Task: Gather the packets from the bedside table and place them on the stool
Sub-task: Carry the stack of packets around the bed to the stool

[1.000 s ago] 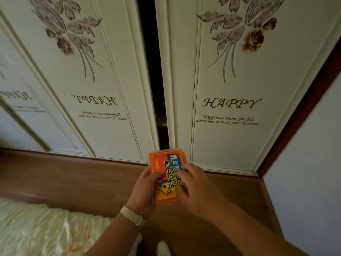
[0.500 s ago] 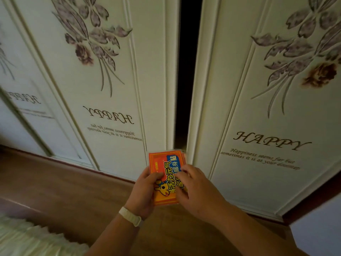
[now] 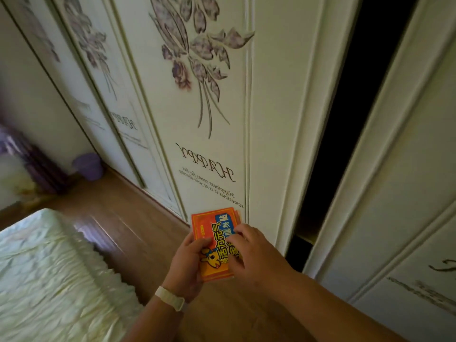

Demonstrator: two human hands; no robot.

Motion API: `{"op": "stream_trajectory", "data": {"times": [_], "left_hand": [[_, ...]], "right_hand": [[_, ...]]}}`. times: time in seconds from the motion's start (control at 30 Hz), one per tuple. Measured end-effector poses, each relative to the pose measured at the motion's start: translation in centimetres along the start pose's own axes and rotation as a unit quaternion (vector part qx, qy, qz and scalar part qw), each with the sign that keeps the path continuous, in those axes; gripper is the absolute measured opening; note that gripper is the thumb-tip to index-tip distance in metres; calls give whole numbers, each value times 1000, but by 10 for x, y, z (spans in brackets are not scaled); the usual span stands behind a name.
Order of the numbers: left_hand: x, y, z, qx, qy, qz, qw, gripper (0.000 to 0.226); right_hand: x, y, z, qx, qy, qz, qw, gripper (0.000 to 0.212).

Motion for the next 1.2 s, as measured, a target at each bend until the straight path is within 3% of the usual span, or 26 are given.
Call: {"op": "stream_trajectory", "data": {"times": [0.3,0.63,0.77,0.93,1.2], "left_hand": [[13,47,-54,-69,-69,-142,985,34],[105,64,-97,-107,-133,-261,950,28],[153,92,-120,-101,-159,-286,939,40],[222,151,-178,-103,-183,-284,935,38],[312,210,-289,-131,-186,-267,937,38]], "right_hand": [[-25,103,1,157,65,60,984,38],[-112,160,67,254,127,134,950,37],[-163,190,99,273,140,166,937,36],[-237,259,146,281,136,189,931,39],[-313,362,239,313,110,164,929,38]]}}
Point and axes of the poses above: each hand's wrist, its own y-axis towards the middle knuckle, its own x-axis out of the back of the hand, z = x × y, the point moved 10 cm from there along y, towards the middle knuckle, and after that the axes turned 12 degrees about -z, right-handed, at the moved point
